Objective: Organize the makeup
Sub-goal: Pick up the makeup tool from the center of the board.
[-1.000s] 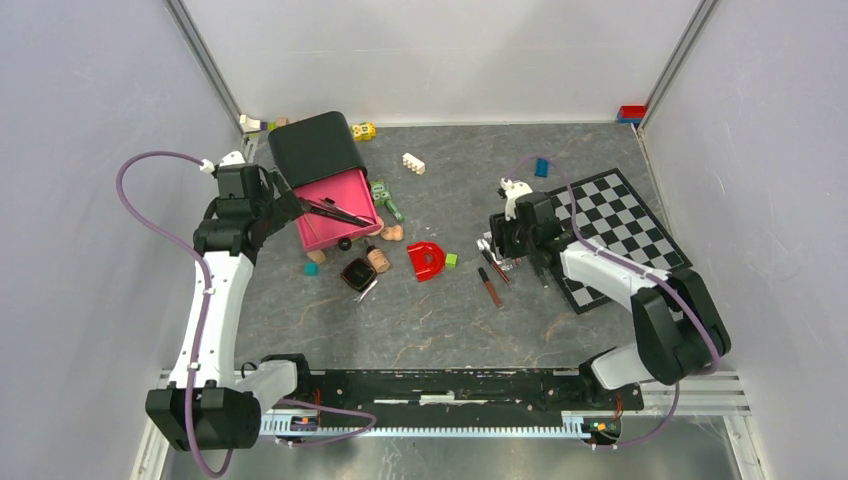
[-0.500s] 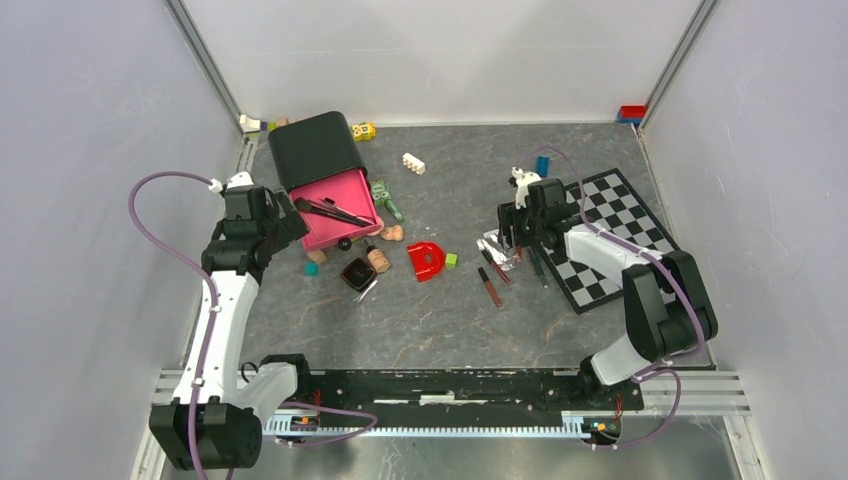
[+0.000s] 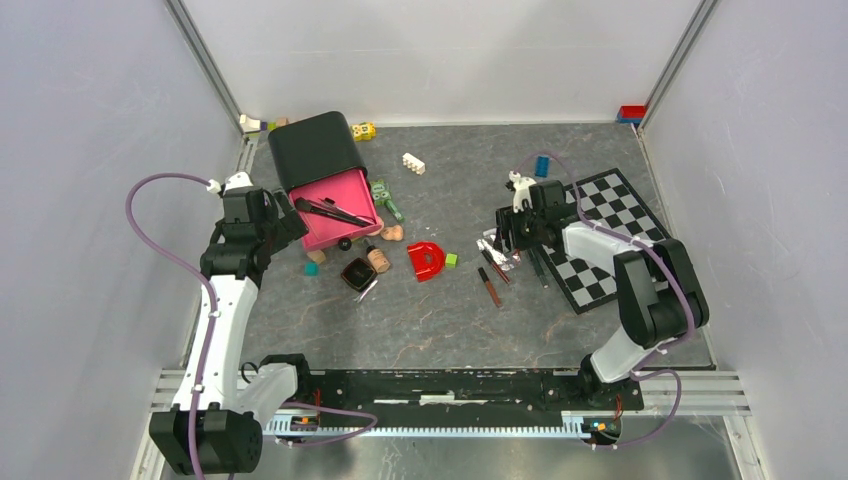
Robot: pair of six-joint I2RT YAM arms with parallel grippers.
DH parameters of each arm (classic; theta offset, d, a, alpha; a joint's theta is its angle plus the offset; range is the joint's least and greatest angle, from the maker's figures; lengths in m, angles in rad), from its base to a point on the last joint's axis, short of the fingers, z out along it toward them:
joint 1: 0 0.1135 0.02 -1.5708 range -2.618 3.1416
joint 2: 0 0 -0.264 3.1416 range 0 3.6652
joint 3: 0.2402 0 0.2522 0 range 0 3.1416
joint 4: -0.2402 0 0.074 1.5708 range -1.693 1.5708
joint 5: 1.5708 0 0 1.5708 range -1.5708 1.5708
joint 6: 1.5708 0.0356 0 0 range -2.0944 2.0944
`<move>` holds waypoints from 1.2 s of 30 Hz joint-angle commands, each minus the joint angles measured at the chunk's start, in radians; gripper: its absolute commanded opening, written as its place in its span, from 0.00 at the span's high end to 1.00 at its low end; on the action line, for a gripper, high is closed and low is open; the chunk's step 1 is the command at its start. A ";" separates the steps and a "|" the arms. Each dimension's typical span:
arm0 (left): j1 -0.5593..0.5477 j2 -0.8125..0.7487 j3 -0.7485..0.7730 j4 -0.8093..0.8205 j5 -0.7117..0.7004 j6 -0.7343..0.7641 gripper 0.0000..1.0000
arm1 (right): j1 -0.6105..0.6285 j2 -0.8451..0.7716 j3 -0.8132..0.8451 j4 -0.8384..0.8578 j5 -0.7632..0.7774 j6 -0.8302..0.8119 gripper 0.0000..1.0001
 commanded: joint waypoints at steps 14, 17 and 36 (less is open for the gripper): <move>0.006 -0.005 0.003 0.038 0.001 0.048 0.00 | -0.005 0.056 0.027 0.060 -0.108 0.002 0.71; 0.005 -0.005 0.003 0.038 0.001 0.048 0.00 | -0.005 0.032 0.022 0.080 -0.135 0.014 0.83; 0.005 -0.028 0.009 0.029 -0.022 0.035 0.00 | 0.026 -0.195 0.046 0.185 -0.232 0.134 1.00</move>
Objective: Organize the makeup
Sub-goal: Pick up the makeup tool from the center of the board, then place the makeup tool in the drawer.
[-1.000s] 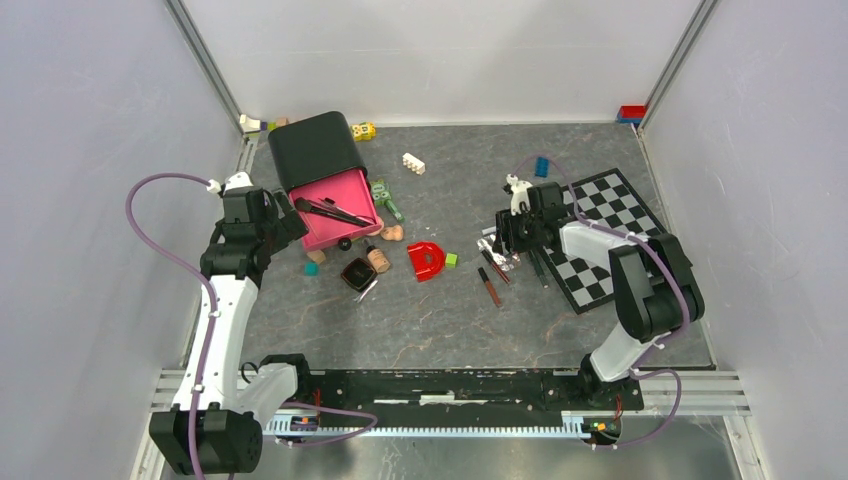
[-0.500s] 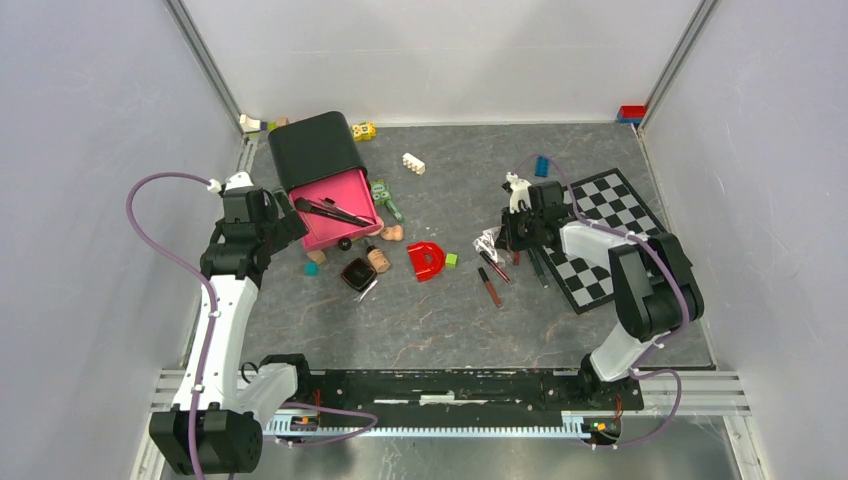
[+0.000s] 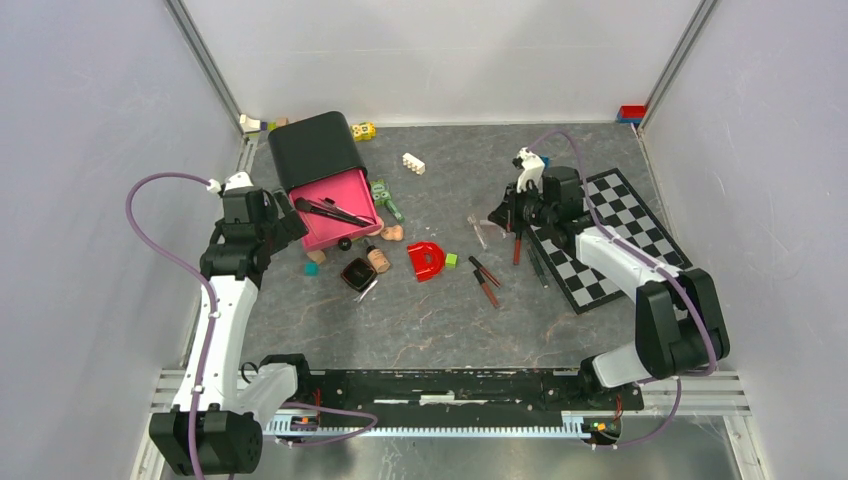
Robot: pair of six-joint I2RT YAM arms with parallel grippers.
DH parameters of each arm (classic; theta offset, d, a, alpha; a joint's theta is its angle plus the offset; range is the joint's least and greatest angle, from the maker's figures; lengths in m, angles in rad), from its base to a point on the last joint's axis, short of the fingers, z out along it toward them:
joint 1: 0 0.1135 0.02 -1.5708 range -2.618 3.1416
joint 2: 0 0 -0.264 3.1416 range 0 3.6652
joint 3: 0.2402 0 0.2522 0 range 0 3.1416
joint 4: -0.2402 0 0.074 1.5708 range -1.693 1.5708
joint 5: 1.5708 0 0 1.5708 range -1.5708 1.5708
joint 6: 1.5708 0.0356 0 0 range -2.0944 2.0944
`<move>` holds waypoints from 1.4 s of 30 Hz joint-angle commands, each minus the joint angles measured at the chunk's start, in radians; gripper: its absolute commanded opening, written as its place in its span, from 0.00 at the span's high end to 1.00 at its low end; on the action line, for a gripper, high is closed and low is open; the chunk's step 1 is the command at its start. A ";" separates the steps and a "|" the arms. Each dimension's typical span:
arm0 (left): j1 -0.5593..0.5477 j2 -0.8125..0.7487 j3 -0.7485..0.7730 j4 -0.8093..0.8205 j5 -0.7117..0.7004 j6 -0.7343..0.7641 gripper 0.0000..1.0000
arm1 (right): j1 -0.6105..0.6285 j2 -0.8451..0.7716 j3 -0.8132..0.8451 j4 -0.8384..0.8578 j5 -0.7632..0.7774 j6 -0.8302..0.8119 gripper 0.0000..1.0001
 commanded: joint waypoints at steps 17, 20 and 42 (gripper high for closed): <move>0.006 -0.155 -0.007 -0.074 -0.100 0.009 0.00 | 0.310 0.135 0.392 0.164 0.006 0.286 1.00; 0.006 -0.145 -0.009 -0.072 -0.093 0.005 0.00 | 0.356 0.206 0.490 0.195 0.000 0.330 1.00; 0.005 -0.168 -0.010 -0.081 -0.124 -0.005 0.00 | 0.594 0.736 1.174 0.101 -0.057 0.284 1.00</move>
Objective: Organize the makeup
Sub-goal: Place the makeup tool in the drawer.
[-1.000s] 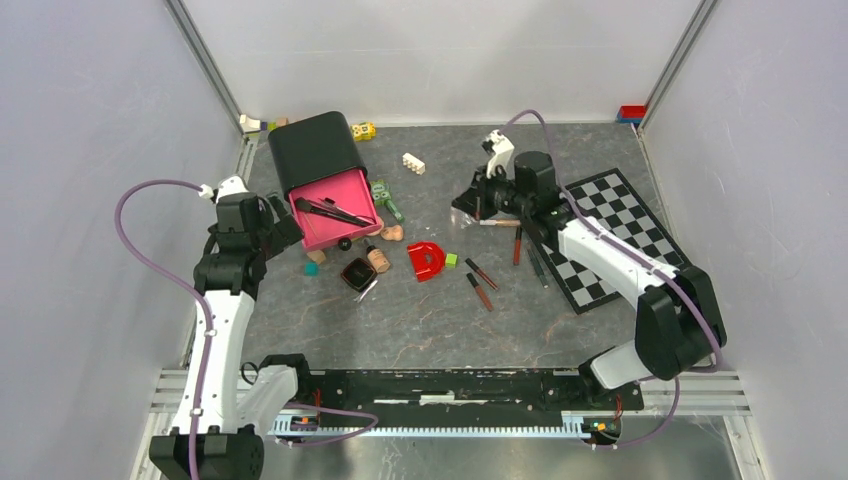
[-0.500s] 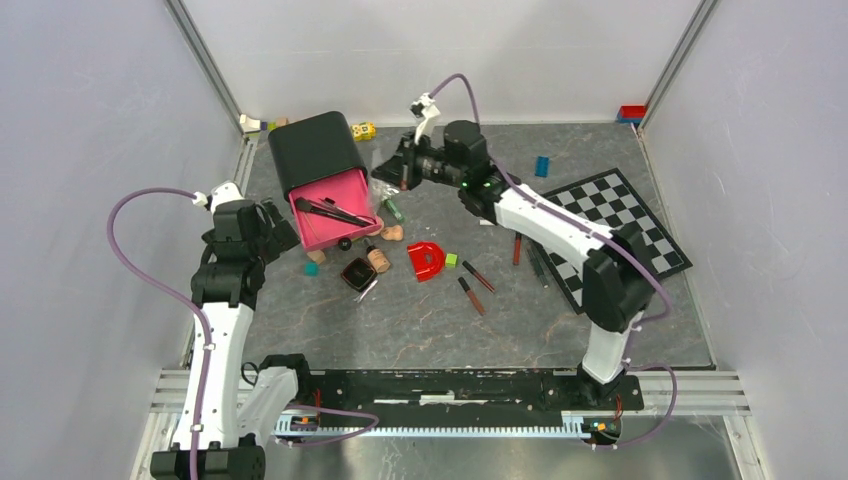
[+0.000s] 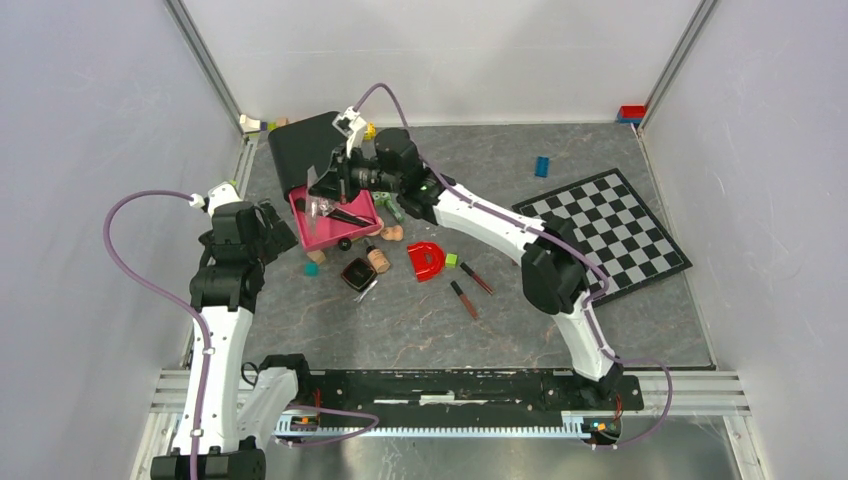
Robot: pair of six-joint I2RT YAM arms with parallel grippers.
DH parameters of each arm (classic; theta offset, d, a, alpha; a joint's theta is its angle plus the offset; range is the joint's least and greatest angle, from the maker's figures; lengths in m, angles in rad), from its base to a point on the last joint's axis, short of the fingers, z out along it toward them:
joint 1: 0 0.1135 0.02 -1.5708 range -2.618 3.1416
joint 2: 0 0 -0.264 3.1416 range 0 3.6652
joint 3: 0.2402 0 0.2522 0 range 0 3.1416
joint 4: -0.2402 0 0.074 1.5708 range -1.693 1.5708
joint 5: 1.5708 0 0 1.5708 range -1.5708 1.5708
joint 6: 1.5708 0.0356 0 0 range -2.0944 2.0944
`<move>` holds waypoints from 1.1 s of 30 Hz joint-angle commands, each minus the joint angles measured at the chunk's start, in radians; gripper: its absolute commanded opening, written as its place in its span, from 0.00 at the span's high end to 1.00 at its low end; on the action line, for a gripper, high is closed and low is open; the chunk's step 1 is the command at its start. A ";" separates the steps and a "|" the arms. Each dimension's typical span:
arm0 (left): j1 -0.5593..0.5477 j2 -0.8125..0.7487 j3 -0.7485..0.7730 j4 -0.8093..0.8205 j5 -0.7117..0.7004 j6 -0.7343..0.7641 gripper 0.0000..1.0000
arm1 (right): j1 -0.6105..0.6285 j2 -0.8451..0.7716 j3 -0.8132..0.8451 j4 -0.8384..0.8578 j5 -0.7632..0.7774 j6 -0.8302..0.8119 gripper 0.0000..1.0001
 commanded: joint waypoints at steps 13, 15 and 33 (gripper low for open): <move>0.004 -0.012 -0.003 0.004 -0.015 -0.004 0.00 | 0.045 0.147 0.152 -0.012 -0.033 -0.083 0.98; 0.005 -0.007 -0.003 0.004 -0.016 -0.006 0.00 | 0.047 0.154 0.154 -0.016 -0.036 -0.093 0.97; 0.004 0.002 -0.001 0.003 -0.016 -0.004 0.00 | -0.014 0.066 0.037 -0.206 0.238 -0.320 0.93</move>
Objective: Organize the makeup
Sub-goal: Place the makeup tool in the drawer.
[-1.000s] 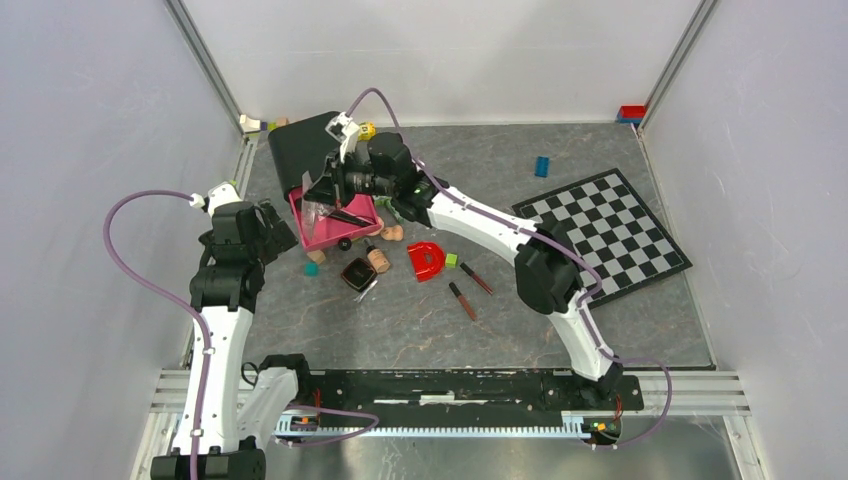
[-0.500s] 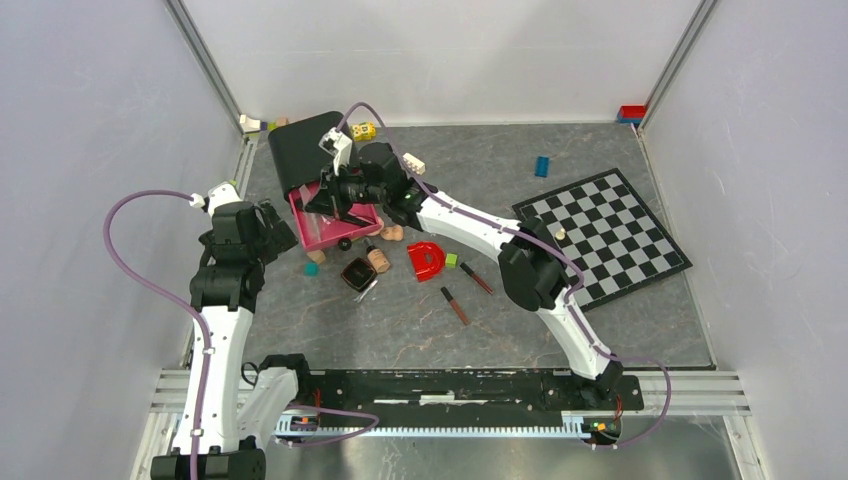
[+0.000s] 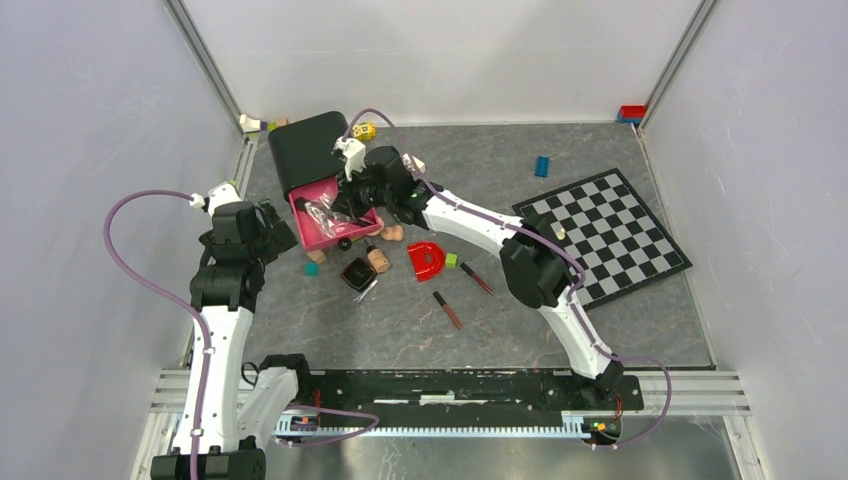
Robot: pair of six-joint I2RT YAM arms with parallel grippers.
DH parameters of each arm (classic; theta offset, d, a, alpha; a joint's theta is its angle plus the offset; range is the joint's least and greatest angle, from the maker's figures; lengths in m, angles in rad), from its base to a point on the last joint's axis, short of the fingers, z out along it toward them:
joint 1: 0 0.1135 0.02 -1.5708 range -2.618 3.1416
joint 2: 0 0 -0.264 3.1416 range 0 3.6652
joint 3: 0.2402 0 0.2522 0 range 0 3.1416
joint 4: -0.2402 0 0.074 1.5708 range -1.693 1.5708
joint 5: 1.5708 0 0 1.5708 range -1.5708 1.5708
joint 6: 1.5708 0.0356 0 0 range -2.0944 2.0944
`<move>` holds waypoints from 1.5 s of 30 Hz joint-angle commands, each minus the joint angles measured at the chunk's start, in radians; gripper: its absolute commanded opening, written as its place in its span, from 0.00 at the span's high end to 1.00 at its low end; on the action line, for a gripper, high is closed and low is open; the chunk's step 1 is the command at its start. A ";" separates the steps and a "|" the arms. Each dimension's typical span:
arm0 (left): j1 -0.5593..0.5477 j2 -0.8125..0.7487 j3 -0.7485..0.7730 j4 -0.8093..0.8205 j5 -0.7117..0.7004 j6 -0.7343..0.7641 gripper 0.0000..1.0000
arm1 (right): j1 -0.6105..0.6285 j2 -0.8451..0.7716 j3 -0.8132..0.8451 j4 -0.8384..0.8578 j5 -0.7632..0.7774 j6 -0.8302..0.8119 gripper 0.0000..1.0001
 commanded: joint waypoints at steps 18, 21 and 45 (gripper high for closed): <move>0.004 0.006 -0.001 0.003 -0.014 -0.004 0.00 | -0.048 -0.084 -0.013 -0.043 0.172 -0.080 0.91; 0.004 0.008 -0.001 0.003 -0.013 -0.004 0.00 | -0.048 -0.062 0.013 -0.042 0.102 -0.073 0.88; 0.004 0.009 -0.001 0.004 -0.010 -0.004 0.00 | -0.045 -0.118 -0.034 -0.004 0.089 -0.085 0.53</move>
